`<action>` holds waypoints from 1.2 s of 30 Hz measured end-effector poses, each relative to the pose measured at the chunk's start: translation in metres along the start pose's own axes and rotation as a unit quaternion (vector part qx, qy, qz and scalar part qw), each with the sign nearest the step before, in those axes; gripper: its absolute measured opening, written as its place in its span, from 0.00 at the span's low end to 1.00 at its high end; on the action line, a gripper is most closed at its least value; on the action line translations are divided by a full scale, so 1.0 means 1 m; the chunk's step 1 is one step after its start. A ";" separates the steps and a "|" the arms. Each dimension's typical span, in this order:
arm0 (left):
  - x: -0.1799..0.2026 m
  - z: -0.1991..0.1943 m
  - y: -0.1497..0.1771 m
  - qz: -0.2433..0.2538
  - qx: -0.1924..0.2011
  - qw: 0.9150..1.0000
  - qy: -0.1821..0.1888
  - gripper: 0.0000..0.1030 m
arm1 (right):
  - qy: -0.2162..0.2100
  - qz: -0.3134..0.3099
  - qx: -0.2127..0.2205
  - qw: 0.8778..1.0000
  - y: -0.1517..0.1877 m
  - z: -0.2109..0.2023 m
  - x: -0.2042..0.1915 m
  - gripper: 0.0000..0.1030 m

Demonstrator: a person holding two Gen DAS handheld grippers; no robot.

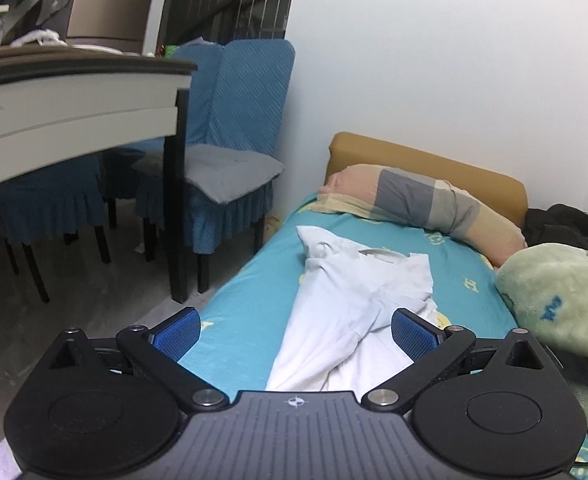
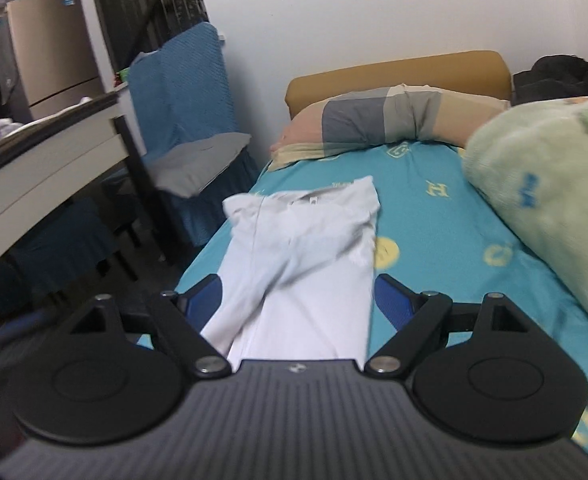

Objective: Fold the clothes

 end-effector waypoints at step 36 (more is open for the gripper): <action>-0.183 -0.004 0.114 0.010 -0.315 0.912 0.261 0.59 | -0.033 0.148 -0.065 0.986 0.096 -0.051 0.063 0.82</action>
Point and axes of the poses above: each gripper's, at about its wrist camera, not at the fingertips, and z roughly the way its jaws point, x to its right, y to its underside, the point moved 4 cm from there along z, roughly the way its jaws point, and after that the axes turned 2 degrees about -x, right-handed, at the moved point
